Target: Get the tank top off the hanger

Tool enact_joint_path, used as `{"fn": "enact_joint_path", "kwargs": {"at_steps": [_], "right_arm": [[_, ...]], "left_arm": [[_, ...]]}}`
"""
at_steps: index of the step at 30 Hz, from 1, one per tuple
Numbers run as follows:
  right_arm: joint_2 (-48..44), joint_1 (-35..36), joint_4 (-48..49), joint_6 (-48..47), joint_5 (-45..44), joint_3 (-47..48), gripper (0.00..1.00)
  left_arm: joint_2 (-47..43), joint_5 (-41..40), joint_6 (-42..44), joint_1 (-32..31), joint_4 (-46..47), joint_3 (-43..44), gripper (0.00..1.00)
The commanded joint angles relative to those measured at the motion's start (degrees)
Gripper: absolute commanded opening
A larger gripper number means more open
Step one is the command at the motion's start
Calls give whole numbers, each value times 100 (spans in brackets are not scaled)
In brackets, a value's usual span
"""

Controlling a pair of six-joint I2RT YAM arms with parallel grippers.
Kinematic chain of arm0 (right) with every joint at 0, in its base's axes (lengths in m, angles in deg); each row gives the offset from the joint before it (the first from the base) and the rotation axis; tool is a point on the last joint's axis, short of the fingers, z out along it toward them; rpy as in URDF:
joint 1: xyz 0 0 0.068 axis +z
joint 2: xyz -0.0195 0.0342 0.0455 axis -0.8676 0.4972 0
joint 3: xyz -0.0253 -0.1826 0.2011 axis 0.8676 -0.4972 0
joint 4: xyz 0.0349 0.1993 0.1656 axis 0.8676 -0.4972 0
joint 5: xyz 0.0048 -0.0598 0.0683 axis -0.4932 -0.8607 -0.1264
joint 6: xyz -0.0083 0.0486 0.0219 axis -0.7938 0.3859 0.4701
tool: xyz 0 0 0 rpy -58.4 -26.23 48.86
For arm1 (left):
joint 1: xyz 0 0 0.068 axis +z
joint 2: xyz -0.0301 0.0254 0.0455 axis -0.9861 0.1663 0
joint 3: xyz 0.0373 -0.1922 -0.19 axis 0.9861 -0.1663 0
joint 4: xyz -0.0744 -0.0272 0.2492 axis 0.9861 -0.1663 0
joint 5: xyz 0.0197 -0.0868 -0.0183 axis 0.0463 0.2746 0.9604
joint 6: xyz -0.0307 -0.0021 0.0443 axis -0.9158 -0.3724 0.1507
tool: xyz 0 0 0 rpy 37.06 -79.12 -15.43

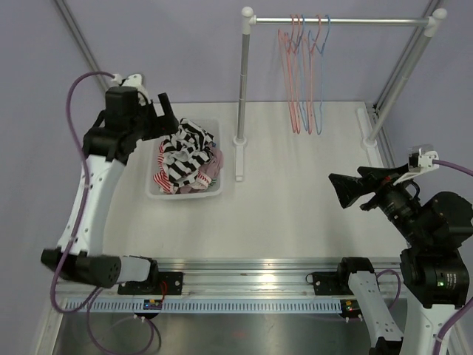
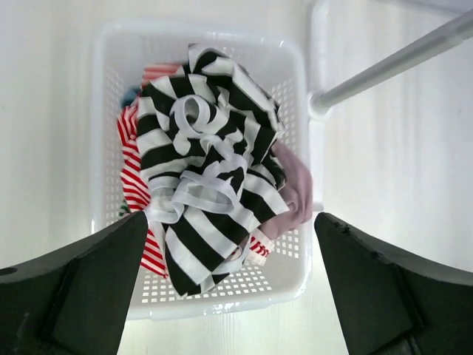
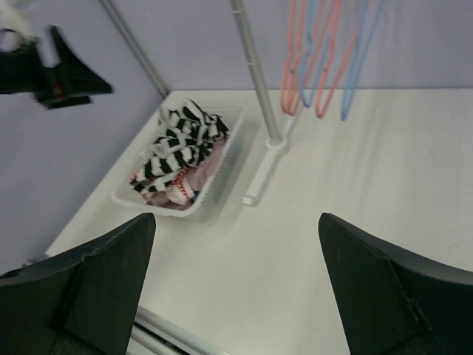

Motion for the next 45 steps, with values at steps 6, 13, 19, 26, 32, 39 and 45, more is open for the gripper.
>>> {"fn": "enact_joint_path", "kwargs": {"at_steps": [6,13,19,26,32,39,45], "right_arm": [[260,25,-688,-648,-1975,-128,100],[224,262,-951,-850,-2521,-154,100],[198,542,-1162,-1008,-3460,-137,100],[23,710,-1286,-1008,-3752,-215,99],[-118,719,-1198,-1035,-3691,-383,100],[-22,719,-1145,-947,-3734,-550,100],[-22,710,-1040,-929,-3735,-699,99]], "left_arm": [[-2835,-876,366,-15,702,-1777,99],[-4425,-1967,973,-41,-229,-2314,99],[-5349,-1362,1079,-68,-397,-2956,99],[-5913,-949,1061,-77,-599,-3088,99],[-5966,-834,1035,-77,-634,-3141,99],[-6010,-738,1052,-77,-415,-3342,99],[-6036,-772,1026,-77,-318,-3422,99]]}}
